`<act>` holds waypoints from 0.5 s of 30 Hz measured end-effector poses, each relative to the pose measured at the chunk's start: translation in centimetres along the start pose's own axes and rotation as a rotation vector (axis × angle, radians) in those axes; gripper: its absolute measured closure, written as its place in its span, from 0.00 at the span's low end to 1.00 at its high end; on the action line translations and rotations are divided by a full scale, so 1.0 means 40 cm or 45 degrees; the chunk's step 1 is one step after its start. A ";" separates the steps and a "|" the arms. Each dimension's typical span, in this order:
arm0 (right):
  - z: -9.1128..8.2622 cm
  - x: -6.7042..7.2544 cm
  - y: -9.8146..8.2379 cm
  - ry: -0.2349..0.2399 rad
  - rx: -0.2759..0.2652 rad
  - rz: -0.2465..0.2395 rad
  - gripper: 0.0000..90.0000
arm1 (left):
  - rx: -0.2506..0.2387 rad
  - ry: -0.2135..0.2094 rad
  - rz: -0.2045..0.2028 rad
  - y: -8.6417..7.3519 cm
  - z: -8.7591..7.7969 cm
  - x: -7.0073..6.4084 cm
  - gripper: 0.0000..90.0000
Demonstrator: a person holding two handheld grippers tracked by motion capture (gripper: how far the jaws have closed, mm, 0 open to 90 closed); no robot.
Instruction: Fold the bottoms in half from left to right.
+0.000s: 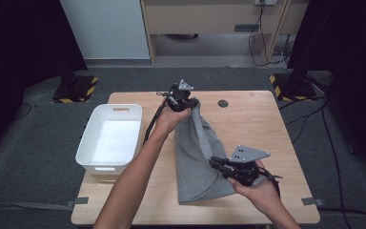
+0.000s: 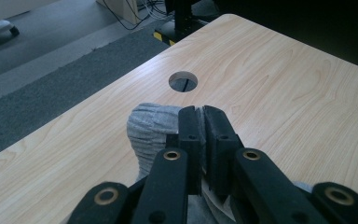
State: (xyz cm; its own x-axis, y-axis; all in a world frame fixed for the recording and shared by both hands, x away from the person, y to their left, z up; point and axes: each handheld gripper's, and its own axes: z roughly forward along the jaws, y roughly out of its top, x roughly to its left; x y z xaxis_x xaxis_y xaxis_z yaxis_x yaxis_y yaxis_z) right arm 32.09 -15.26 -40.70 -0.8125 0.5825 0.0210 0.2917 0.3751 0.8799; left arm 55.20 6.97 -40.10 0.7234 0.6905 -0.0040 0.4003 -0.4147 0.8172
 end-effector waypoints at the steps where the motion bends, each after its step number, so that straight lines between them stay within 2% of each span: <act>1: -0.001 -0.002 -0.002 0.001 0.002 0.002 0.92 | 0.001 -0.001 0.002 -0.001 0.001 0.000 0.96; 15: -0.012 -0.036 -0.035 -0.028 0.013 0.040 0.92 | -0.005 -0.008 0.015 -0.006 0.017 -0.012 0.96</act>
State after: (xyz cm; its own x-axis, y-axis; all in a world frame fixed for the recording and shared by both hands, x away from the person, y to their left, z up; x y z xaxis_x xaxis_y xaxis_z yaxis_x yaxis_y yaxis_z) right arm 32.63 -16.97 -41.75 -0.7916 0.6098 0.0381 0.3221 0.3635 0.8741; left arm 55.16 6.33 -40.69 0.7313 0.6821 0.0020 0.3899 -0.4204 0.8193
